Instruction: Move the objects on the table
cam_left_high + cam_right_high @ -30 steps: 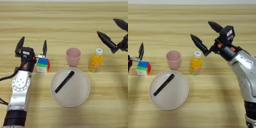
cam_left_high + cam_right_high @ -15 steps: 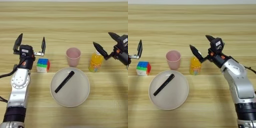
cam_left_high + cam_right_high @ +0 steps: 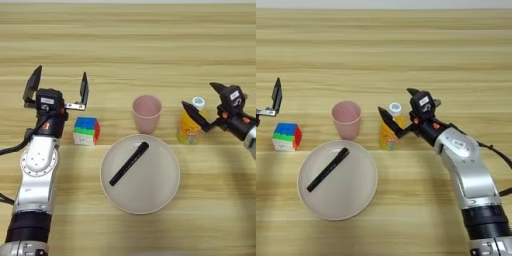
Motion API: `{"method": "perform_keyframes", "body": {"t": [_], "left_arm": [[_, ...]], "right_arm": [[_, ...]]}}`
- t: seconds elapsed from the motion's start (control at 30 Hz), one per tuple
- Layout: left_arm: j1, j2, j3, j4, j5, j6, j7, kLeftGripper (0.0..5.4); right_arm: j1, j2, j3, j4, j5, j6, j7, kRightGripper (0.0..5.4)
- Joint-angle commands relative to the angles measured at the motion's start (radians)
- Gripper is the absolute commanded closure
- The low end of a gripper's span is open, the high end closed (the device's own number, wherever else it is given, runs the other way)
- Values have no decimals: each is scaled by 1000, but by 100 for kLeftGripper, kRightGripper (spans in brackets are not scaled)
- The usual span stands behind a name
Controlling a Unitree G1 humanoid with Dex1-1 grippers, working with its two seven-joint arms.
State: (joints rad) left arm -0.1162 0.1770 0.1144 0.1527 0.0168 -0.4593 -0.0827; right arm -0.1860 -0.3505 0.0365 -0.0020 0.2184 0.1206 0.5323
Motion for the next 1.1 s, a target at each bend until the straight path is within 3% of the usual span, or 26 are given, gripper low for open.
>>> {"method": "perform_keyframes", "body": {"t": [0.03, 0.27, 1.1], "left_arm": [[-13, 11, 2, 11, 8, -13, 4, 2], [-16, 10, 1, 8, 8, -15, 6, 0], [-11, 3, -8, -12, 11, -19, 8, 0]], "right_arm": [[-4, 9, 9, 26, -20, -14, 2, 0], [-17, 19, 16, 73, -40, -30, 2, 52], [-77, 58, 14, 182, -24, -12, 45, 356]]}}
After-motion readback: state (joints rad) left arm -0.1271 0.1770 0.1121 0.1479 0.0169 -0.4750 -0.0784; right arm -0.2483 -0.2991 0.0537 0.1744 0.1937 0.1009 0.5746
